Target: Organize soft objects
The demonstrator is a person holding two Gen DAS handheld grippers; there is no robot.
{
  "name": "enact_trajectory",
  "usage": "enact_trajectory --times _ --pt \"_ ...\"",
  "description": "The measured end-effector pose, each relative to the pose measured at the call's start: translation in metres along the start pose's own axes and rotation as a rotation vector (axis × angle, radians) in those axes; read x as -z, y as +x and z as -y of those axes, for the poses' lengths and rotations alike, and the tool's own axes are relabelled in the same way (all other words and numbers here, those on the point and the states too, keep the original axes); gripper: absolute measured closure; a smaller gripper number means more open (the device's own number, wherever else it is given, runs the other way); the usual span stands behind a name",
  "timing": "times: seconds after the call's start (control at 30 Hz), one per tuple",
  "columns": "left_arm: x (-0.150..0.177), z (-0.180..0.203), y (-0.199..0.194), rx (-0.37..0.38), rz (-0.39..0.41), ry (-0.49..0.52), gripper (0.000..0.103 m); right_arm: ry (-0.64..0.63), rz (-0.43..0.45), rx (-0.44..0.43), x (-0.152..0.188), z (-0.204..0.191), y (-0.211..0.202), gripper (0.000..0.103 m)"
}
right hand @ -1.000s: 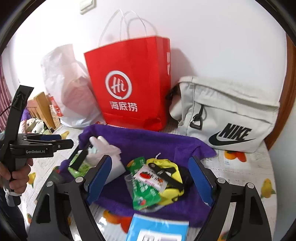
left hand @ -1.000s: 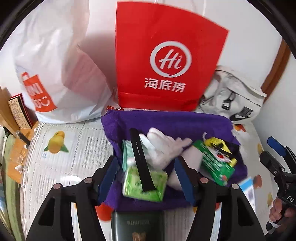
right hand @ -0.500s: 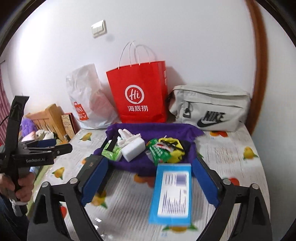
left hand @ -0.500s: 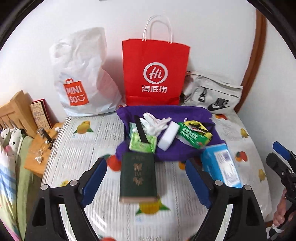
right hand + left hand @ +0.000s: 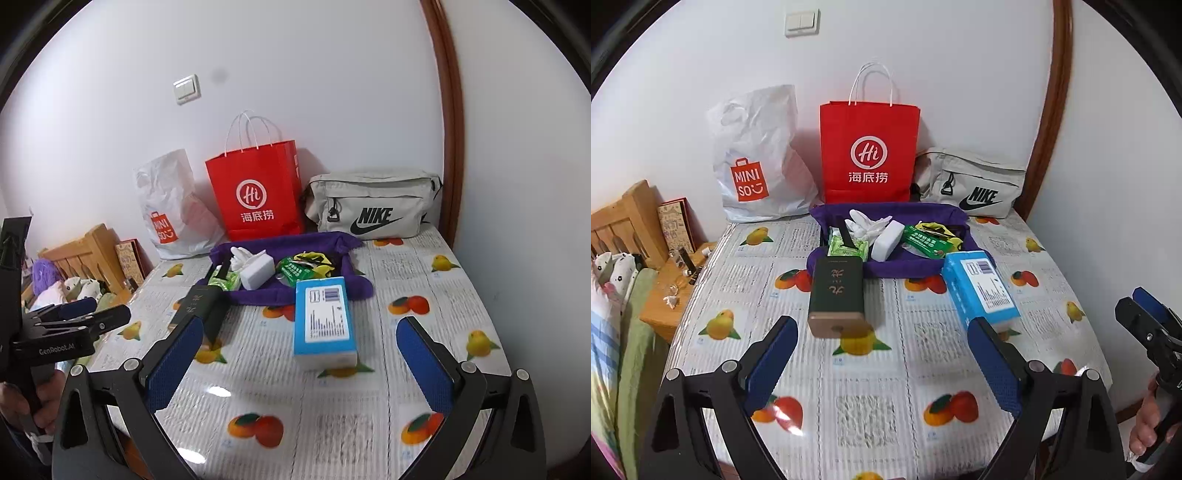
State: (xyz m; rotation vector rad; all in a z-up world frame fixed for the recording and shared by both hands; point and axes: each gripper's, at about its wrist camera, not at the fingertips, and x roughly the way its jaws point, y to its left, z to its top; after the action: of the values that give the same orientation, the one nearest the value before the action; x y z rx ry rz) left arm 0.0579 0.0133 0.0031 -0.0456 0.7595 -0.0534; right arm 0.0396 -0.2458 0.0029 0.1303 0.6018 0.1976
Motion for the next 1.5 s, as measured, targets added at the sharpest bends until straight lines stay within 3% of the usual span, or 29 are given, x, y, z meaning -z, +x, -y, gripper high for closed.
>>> enact_trajectory --times 0.3,0.6,1.5 --pt "0.026 0.008 -0.028 -0.023 0.029 0.002 0.01 -0.006 0.034 0.015 0.023 -0.002 -0.036 0.0" --pt "0.031 0.017 -0.042 -0.024 0.049 0.021 0.01 -0.024 0.055 0.028 0.032 -0.005 -0.051 0.0" --pt "0.032 0.012 -0.044 -0.029 0.049 0.006 0.01 -0.021 0.052 0.018 0.034 -0.01 -0.053 0.0"
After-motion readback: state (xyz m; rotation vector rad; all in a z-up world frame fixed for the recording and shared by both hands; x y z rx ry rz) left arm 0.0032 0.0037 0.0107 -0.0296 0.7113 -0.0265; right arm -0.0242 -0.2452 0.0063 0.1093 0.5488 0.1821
